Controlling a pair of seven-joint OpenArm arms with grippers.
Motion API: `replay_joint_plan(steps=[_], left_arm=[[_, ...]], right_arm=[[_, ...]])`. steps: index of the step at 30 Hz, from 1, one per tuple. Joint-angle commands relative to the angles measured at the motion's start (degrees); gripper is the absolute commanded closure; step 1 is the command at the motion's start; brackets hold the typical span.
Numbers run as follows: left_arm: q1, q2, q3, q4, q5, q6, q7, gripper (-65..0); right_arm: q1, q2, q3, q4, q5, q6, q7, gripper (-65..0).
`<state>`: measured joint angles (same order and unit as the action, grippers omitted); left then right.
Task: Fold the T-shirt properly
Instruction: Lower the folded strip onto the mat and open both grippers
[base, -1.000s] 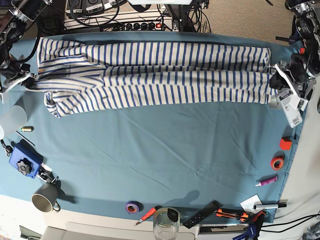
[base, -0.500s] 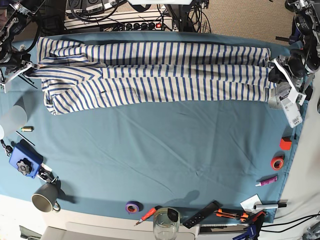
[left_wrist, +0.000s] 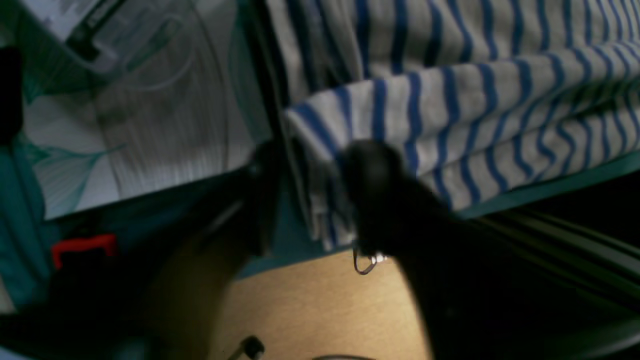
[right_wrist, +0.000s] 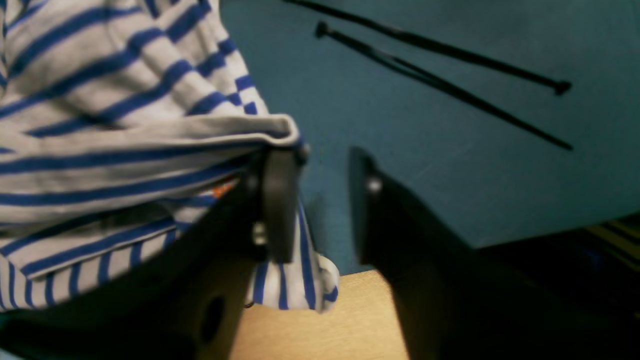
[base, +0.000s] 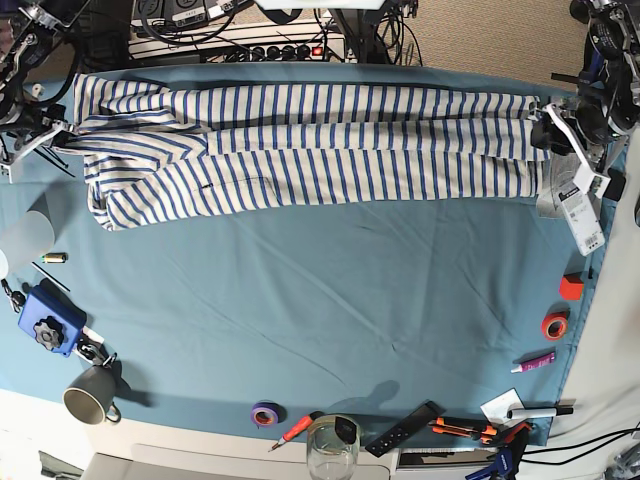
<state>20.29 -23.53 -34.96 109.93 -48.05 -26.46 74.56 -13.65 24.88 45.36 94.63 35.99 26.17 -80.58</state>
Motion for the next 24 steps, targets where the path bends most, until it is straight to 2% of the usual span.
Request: replay_joint_plan(steps=[1,4,6,12,19,24], left_arm=[[-0.11,-1.09,-0.48,0.90,-0.68,0.15,-0.68,-30.3],[-0.13,-1.09,-0.48,0.90,-0.66,2.03,-1.11,-31.6],[-0.13,-1.09,-0.48,1.14,-0.61,1.99,-1.07,-31.6],[-0.11,-1.09,-0.48,3.13,-2.19,1.92,-1.33,-31.6],[-0.11,-0.96,-0.42,2.05,-2.05,1.95,-3.04,-31.6],[-0.13,0.87,-0.09,-0.76,-1.86,1.95,-3.13,-31.6]], right_arm=[[0.15,1.64,0.50,1.01,0.26,-0.07,0.58,-19.8],[0.17,1.79,0.50,1.46,3.98,-0.07,0.58,-19.8],[0.17,1.77,0.50,2.99,5.62,-0.04,0.58,-19.8],[0.17,1.64,2.21,10.47,5.51,-0.02,1.86,-19.8],[0.17,1.62,4.63,10.73,4.11,-0.04,3.02,-19.8],[0.17,1.62,4.63,10.73,4.04,-0.04,3.26,-19.8]])
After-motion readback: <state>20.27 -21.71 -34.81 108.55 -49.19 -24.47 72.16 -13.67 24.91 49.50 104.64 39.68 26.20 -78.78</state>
